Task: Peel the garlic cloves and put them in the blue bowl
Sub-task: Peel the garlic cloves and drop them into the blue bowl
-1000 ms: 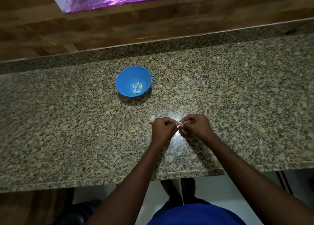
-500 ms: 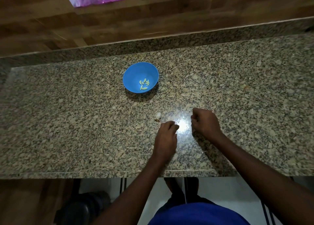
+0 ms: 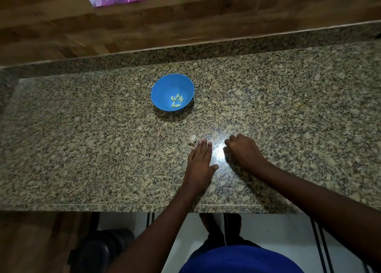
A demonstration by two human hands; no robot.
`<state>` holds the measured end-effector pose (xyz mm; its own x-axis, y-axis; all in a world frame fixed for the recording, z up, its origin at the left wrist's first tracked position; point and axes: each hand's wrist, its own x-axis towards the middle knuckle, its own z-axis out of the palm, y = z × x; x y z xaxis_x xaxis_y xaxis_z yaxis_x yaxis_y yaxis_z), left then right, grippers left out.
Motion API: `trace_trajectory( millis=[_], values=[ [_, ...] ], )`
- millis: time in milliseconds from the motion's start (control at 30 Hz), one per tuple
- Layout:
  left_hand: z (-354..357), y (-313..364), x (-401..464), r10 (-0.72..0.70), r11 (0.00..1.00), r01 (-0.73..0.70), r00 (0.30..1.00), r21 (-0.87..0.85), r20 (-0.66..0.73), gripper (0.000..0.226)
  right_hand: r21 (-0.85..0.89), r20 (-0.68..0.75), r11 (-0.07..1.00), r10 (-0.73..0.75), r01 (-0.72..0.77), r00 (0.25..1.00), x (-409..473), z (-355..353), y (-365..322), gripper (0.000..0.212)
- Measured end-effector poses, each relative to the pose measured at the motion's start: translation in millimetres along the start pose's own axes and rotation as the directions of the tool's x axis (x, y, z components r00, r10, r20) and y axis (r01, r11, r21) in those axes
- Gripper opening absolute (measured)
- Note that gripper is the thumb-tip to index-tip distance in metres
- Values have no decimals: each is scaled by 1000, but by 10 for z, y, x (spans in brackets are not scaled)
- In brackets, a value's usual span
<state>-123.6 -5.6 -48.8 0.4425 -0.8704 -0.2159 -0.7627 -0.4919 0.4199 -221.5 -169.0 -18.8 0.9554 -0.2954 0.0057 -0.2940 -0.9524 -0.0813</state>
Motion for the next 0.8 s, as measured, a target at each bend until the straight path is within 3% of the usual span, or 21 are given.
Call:
trace_trajectory(
  millis=[100, 200, 267, 400, 500, 600, 700, 733, 800],
  values=[
    [2, -19, -5, 9, 1000, -9, 1000, -13, 6, 76, -137, 74, 981, -131, 140, 989, 67, 21, 18, 22],
    [-4, -43, 4, 11, 1000, -11, 1000, -7, 21, 78, -169, 149, 972, -139, 164, 979, 144, 38, 13, 22],
    [-7, -39, 3, 11, 1000, -10, 1000, -16, 20, 78, -146, 206, 979, -109, 141, 972, 188, -52, -2, 11],
    [-4, -31, 7, 10, 1000, -10, 1000, -27, 7, 79, 24, 204, 994, 103, -110, 973, 242, -143, 62, 13],
    [-2, -17, 0, 5, 1000, -5, 1000, -21, 4, 80, 259, 194, 924, 236, -281, 952, 247, -66, 196, 23],
    [-40, 37, 16, -34, 992, 30, 999, -121, -30, 74, 515, 252, 767, 293, -384, 922, 157, -37, 272, 13],
    [-144, 139, 94, -96, 956, 33, 974, -291, -206, 43, 726, 316, 504, 359, -468, 878, -25, -66, 231, 4],
    [-195, 206, 121, -166, 908, 62, 961, -415, -220, 36, 779, 356, 391, 368, -491, 859, -82, -89, 191, 4],
    [-311, 367, 160, -282, 735, 145, 954, -663, -104, 26, 839, 426, 187, 359, -511, 831, -172, -157, 115, 8]
  ],
)
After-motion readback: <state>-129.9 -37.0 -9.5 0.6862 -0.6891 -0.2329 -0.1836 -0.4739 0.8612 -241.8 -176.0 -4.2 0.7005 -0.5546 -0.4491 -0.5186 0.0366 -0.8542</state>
